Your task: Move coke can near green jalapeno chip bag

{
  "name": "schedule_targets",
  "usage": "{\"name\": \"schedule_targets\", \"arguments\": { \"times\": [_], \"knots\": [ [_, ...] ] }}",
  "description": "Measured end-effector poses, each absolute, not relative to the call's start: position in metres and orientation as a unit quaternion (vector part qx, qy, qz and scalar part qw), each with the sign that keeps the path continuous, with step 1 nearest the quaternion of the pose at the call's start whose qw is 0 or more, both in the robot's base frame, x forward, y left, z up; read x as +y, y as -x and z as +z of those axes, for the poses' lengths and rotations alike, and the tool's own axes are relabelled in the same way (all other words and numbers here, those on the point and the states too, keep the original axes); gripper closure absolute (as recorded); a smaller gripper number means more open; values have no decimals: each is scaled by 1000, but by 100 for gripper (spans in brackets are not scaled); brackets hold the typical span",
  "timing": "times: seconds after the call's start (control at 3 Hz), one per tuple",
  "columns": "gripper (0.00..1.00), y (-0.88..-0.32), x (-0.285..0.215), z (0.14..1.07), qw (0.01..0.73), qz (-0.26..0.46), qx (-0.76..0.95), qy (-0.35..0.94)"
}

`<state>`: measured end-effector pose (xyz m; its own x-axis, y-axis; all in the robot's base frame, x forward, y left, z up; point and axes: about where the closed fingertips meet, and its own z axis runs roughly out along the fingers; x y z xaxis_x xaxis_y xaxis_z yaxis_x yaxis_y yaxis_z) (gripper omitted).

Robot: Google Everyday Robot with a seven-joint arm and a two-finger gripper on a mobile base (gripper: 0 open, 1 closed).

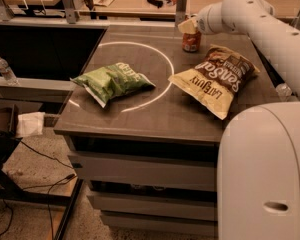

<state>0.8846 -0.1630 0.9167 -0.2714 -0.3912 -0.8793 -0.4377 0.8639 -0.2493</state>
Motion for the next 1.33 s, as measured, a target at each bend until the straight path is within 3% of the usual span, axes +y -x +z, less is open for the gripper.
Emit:
{"name": "schedule_targets", "arguments": {
  "times": [0.67, 1.0, 1.33],
  "knots": [
    [88, -890, -163, 936, 561, 49, 786, 257],
    [100, -871, -153, 948, 559, 87, 774, 283],
    [100, -850, -141, 952, 559, 165, 746, 323]
  ]
}}
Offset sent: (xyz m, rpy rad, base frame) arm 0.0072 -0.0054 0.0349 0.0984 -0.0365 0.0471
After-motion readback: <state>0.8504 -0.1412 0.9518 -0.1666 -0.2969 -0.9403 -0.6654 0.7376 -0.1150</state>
